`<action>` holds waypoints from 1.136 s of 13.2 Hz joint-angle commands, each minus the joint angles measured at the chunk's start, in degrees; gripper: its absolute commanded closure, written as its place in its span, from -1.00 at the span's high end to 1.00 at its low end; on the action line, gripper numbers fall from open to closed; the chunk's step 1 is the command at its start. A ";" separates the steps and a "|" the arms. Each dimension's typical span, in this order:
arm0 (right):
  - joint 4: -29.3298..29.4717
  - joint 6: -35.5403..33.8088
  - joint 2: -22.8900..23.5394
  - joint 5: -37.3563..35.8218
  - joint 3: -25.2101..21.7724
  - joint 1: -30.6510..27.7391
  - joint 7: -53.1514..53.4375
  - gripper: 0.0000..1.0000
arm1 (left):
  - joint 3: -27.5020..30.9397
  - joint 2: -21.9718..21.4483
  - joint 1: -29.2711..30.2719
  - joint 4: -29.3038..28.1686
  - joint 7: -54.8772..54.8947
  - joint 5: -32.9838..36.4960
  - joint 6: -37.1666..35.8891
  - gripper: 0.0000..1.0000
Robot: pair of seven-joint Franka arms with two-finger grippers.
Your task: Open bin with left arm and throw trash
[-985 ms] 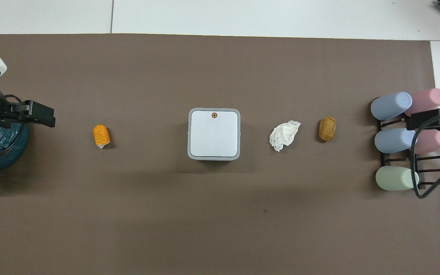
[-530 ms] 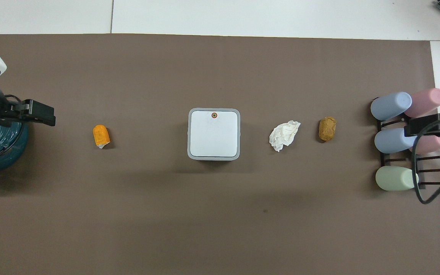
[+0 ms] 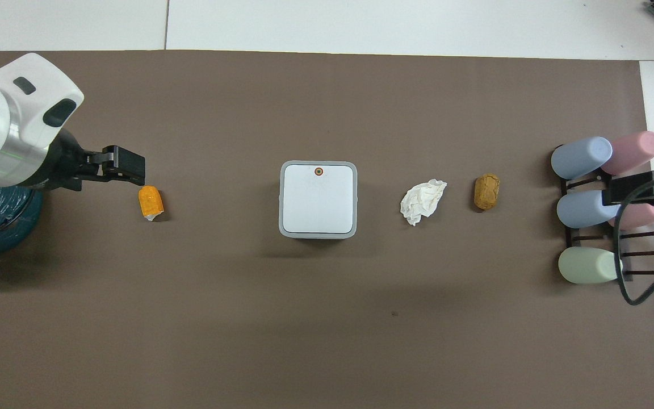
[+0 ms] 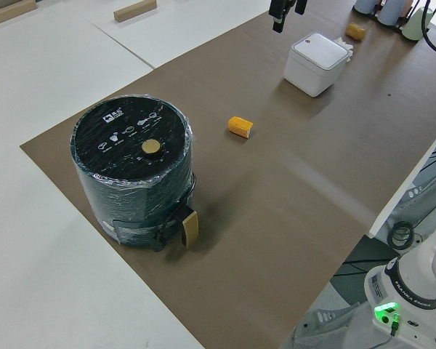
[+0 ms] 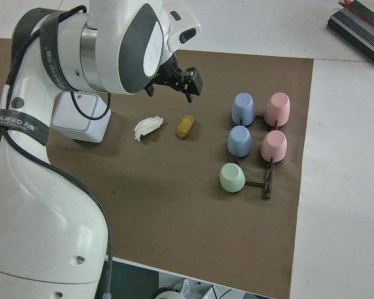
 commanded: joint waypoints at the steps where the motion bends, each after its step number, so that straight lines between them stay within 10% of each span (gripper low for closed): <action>1: -1.05 -0.86 -1.23 0.57 0.27 -0.55 -1.24 1.00 | 0.78 2.47 -3.01 0.22 -5.81 -2.66 2.06 -0.06; 4: -1.32 -0.69 -1.40 0.57 0.53 -0.55 -1.15 1.00 | 0.69 5.55 -7.76 0.22 -18.64 -2.67 8.03 -1.00; 15: -1.67 -0.16 -1.58 0.65 0.62 -0.46 -1.24 1.00 | 0.60 11.00 -15.41 -1.45 -39.41 -5.13 25.79 -1.00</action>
